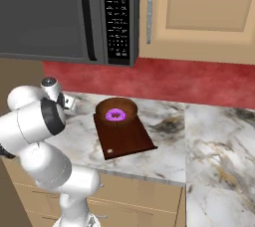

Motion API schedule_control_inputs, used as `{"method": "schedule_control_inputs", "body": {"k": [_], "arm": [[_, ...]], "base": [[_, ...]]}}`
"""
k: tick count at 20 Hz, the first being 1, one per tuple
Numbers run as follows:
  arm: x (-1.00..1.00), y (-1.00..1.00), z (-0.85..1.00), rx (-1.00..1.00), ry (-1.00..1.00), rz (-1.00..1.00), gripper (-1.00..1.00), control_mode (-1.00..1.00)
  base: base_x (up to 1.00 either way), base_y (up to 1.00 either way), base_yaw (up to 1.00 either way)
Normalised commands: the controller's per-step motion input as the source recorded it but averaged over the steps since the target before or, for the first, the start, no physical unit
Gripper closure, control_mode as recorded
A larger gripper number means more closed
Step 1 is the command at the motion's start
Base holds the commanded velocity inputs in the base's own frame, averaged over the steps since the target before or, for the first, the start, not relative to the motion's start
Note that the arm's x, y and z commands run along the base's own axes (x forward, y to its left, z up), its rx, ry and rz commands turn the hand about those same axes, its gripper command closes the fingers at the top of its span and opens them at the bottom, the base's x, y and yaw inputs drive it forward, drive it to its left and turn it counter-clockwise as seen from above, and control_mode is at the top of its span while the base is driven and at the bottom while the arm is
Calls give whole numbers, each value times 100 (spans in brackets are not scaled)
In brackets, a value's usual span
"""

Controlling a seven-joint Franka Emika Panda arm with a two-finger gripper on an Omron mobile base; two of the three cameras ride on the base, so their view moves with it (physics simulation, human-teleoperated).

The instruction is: Place the bowl with donut and the cupcake onto the tray.

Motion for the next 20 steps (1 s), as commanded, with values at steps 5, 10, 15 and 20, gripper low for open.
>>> {"method": "schedule_control_inputs", "body": {"k": [5, 10, 15, 20], "arm": [[16, 51, -4, -3, 7, 1, -100, -100], [33, 55, 1, -5, 9, 4, -100, -100], [42, 47, -5, -6, 1, 3, -100, -100], [28, 34, -7, -9, 0, 0, -100, -100]], "base": [[0, 0, 0], [0, 0, 0], [0, 0, 0], [0, 0, 0]]}}
